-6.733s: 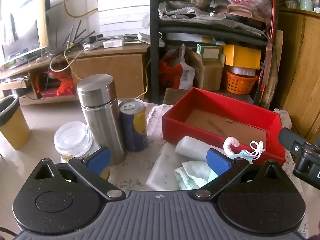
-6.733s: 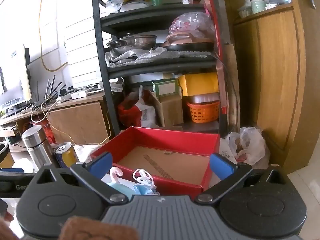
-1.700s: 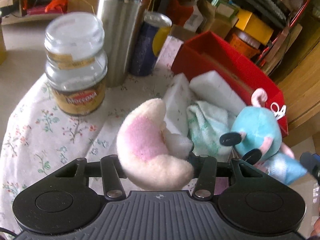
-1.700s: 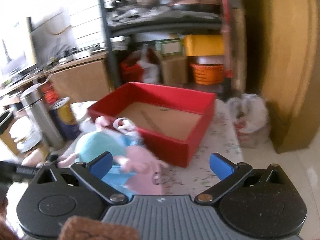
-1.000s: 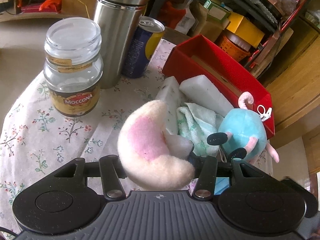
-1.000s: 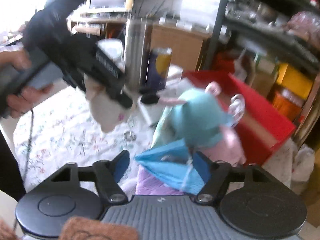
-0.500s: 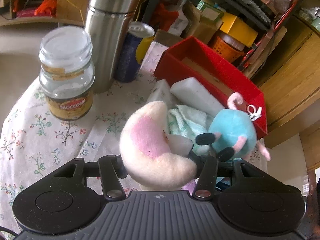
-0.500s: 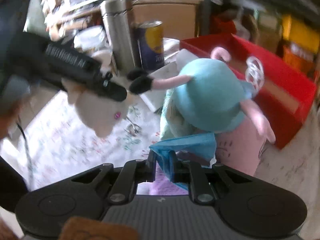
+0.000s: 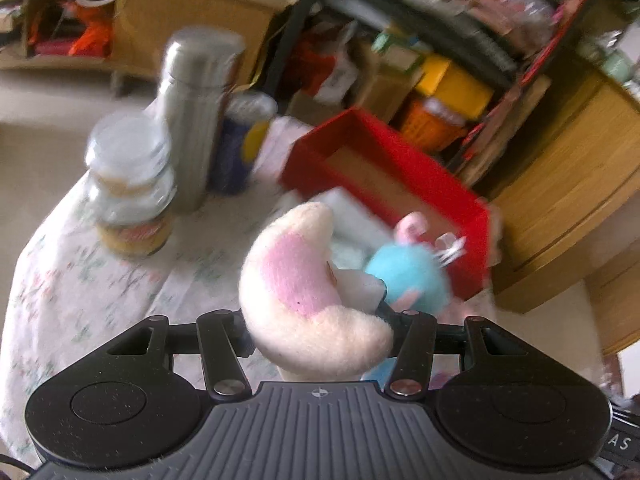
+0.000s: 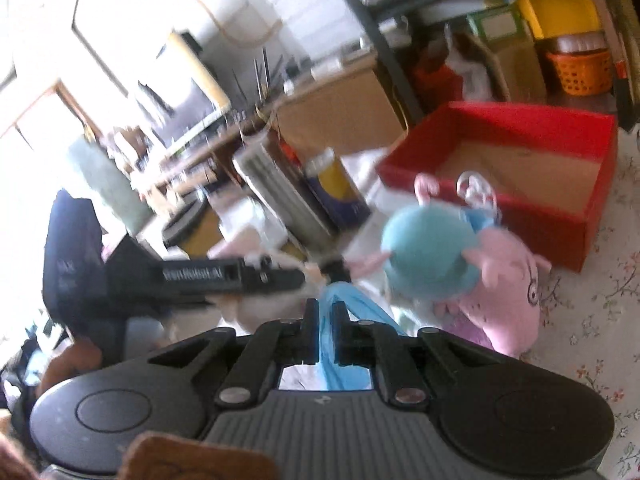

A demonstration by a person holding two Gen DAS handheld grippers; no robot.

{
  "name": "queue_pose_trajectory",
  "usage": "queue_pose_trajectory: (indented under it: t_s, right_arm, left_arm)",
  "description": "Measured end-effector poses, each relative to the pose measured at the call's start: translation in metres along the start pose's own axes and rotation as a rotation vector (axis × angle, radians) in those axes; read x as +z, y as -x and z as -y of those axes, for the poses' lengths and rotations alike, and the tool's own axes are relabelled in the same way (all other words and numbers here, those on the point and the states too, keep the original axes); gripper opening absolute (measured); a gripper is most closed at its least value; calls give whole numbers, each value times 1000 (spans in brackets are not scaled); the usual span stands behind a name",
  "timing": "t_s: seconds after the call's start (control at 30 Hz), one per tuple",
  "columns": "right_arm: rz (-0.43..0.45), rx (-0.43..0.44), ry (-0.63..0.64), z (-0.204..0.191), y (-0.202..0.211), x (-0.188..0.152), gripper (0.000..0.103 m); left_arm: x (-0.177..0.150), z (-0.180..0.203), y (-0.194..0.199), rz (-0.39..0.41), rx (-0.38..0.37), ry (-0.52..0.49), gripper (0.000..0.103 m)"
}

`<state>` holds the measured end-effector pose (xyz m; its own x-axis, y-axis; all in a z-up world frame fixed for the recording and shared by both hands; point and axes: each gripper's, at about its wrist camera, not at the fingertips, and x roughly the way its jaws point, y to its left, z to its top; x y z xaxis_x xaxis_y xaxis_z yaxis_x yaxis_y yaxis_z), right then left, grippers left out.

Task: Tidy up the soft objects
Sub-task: 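Carry the white plush with the left tool while the right tool carries the blue mask over the red box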

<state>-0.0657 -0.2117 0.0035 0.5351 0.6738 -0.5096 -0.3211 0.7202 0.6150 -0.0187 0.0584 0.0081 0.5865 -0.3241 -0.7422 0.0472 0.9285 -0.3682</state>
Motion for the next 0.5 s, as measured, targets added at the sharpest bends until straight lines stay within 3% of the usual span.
queue_pose_trajectory:
  t_s: [0.1,0.2,0.23,0.3,0.33,0.47,0.5]
  right_arm:
    - [38,-10,-38,3,8,3,0]
    - [-12,-46,-27,2,-9,-2,0]
    - [-55,-63,-9,0,-22,-5,4]
    - [-108,-121,35,-1,-42,-15,24]
    - [-126,-149,65,-3,-52,-20,28]
    - [-167,-240,181,-7,-87,-32,26]
    - [-188,-253,174,-6,-92,-32,6]
  left_arm:
    - [2,3,5,30,18,-20,54]
    - [0,-5,4,22,1,-1,54]
    - [-1,-9,3,19,3,5,54]
    - [-3,-18,0,7,21,16,54]
    - [-3,-22,-1,2,26,23,54]
    - [-2,-32,-3,-4,27,37,54]
    - [-2,-32,-4,-6,34,28,54]
